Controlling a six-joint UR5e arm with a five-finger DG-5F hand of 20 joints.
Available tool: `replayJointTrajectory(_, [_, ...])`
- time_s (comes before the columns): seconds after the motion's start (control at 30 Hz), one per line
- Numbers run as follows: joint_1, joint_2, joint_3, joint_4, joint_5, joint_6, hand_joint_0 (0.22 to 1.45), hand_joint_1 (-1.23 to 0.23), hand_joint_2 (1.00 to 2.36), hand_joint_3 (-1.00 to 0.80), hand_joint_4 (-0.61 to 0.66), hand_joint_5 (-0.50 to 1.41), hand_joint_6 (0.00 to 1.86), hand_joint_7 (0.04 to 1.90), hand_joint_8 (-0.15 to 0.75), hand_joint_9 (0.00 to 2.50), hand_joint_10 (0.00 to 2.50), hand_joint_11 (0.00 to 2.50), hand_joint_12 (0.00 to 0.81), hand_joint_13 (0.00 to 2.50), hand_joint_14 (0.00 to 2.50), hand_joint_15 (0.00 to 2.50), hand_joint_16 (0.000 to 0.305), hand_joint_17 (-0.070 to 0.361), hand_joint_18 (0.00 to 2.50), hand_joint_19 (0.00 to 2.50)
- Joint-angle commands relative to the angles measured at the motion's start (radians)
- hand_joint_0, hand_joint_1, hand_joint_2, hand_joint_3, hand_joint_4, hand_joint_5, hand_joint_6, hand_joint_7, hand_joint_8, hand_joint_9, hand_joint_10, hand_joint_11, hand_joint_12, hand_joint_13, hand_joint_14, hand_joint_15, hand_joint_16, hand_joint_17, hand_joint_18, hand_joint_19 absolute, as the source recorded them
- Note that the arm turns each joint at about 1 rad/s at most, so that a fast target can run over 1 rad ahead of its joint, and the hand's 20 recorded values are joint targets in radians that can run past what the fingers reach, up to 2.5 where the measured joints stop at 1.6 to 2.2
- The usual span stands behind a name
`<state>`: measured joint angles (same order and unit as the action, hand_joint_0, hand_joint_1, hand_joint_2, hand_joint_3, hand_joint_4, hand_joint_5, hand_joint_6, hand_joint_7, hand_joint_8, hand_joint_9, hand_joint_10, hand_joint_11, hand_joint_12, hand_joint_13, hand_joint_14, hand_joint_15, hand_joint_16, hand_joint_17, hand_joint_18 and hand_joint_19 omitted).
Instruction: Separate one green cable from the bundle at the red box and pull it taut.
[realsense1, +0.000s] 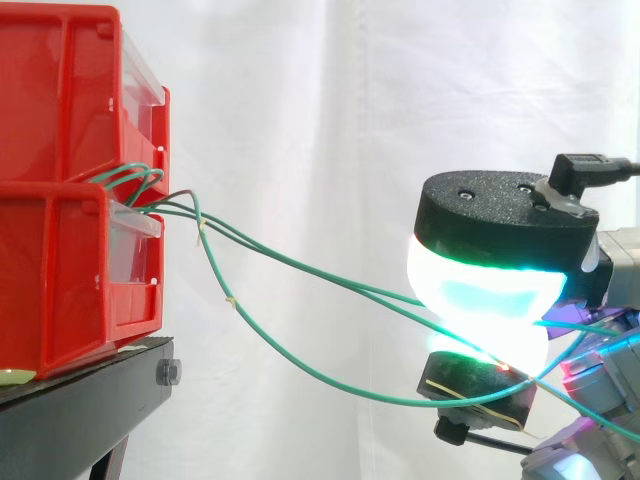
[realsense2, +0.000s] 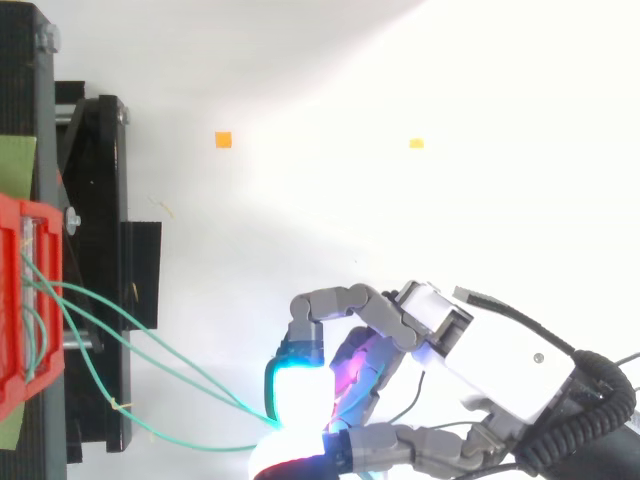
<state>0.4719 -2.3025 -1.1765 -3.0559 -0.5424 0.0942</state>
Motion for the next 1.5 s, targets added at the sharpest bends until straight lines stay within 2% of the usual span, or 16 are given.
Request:
replayJointTrajectory(0.0, [0.005, 0.0, 0.0, -0.001, 0.009, 0.002, 0.7, -0.79, 1.01, -0.37, 0.09, -0.05, 0.91, 1.46, 0.337, 1.67, 0.03, 1.27, 0.338, 1.25, 0.03, 0.91, 0.043, 0.097, 0.95, 0.82])
replayJointTrajectory(0.23, [0.01, 0.0, 0.0, -0.034, 0.013, 0.028, 0.7, -0.79, 1.01, -0.36, 0.1, -0.05, 0.91, 1.45, 0.332, 1.67, 0.03, 1.27, 0.335, 1.26, 0.02, 0.92, 0.043, 0.096, 0.94, 0.83])
replayJointTrajectory(0.33, [0.014, 0.0, -0.002, -0.072, 0.016, 0.061, 0.7, -0.79, 1.01, -0.36, 0.1, -0.05, 0.91, 1.45, 0.333, 1.68, 0.03, 1.27, 0.328, 1.26, 0.03, 0.92, 0.043, 0.096, 0.94, 0.84])
replayJointTrajectory(0.43, [0.017, 0.0, -0.048, -0.11, 0.013, 0.111, 0.7, -0.79, 1.01, -0.36, 0.1, -0.05, 0.91, 1.45, 0.333, 1.67, 0.03, 1.27, 0.33, 1.26, 0.03, 0.92, 0.043, 0.096, 0.94, 0.83])
replayJointTrajectory(0.47, [0.017, 0.0, -0.048, -0.11, 0.013, 0.111, 0.7, -0.79, 1.01, -0.36, 0.09, -0.05, 0.91, 1.45, 0.335, 1.67, 0.03, 1.27, 0.332, 1.26, 0.03, 0.92, 0.043, 0.096, 0.94, 0.84])
replayJointTrajectory(0.5, [0.022, 0.002, -0.071, -0.11, 0.013, 0.136, 0.7, -0.79, 1.01, -0.36, 0.1, -0.05, 0.91, 1.45, 0.327, 1.67, 0.03, 1.27, 0.332, 1.26, 0.03, 0.92, 0.043, 0.096, 0.94, 0.83])
replayJointTrajectory(0.57, [0.027, 0.0, -0.087, -0.112, 0.013, 0.167, 0.7, -0.79, 1.01, -0.36, 0.1, -0.05, 0.91, 1.45, 0.333, 1.67, 0.03, 1.26, 0.328, 1.26, 0.03, 0.92, 0.043, 0.096, 0.93, 0.83])
replayJointTrajectory(0.73, [0.024, 0.0, -0.091, -0.135, 0.012, 0.225, 0.7, -0.79, 1.01, -0.36, 0.1, -0.05, 0.91, 1.44, 0.336, 1.67, 0.03, 1.26, 0.328, 1.26, 0.03, 0.92, 0.043, 0.097, 0.93, 0.84])
replayJointTrajectory(0.77, [0.024, 0.002, -0.092, -0.184, 0.007, 0.265, 0.7, -0.79, 1.01, -0.36, 0.1, -0.05, 0.91, 1.44, 0.327, 1.67, 0.03, 1.25, 0.329, 1.26, 0.03, 0.92, 0.043, 0.096, 0.93, 0.84])
replayJointTrajectory(0.87, [0.022, 0.008, -0.094, -0.259, 0.009, 0.318, 0.7, -0.79, 1.01, -0.37, 0.1, -0.05, 0.91, 1.44, 0.329, 1.66, 0.03, 1.25, 0.325, 1.26, 0.03, 0.92, 0.042, 0.096, 0.92, 0.84])
replayJointTrajectory(1.07, [0.025, 0.015, -0.094, -0.336, 0.012, 0.378, 0.7, -0.79, 1.01, -0.36, 0.1, -0.05, 0.91, 1.43, 0.33, 1.66, 0.03, 1.24, 0.325, 1.26, 0.03, 0.92, 0.043, 0.096, 0.92, 0.83])
replayJointTrajectory(1.13, [0.027, 0.015, -0.101, -0.348, 0.015, 0.397, 0.7, -0.79, 1.01, -0.37, 0.1, -0.05, 0.91, 1.44, 0.33, 1.66, 0.03, 1.25, 0.326, 1.26, 0.03, 0.93, 0.043, 0.096, 0.92, 0.83])
replayJointTrajectory(1.2, [0.033, 0.025, -0.146, -0.348, 0.027, 0.424, 0.7, -0.79, 1.01, -0.37, 0.1, -0.05, 0.91, 1.43, 0.328, 1.66, 0.03, 1.24, 0.321, 1.26, 0.03, 0.93, 0.043, 0.096, 0.92, 0.83])
replayJointTrajectory(1.27, [0.039, 0.029, -0.166, -0.337, 0.035, 0.429, 0.7, -0.79, 1.01, -0.37, 0.1, -0.05, 0.91, 1.44, 0.329, 1.66, 0.03, 1.24, 0.324, 1.26, 0.02, 0.92, 0.043, 0.096, 0.91, 0.83])
replayJointTrajectory(1.4, [0.047, 0.038, -0.167, -0.337, 0.052, 0.432, 0.7, -0.8, 1.01, -0.37, 0.1, -0.05, 0.91, 1.43, 0.328, 1.66, 0.03, 1.23, 0.321, 1.26, 0.03, 0.92, 0.043, 0.096, 0.91, 0.83])
replayJointTrajectory(1.47, [0.048, 0.046, -0.167, -0.366, 0.056, 0.444, 0.7, -0.8, 1.01, -0.37, 0.1, -0.05, 0.91, 1.43, 0.332, 1.66, 0.03, 1.23, 0.327, 1.26, 0.03, 0.92, 0.043, 0.096, 0.91, 0.82])
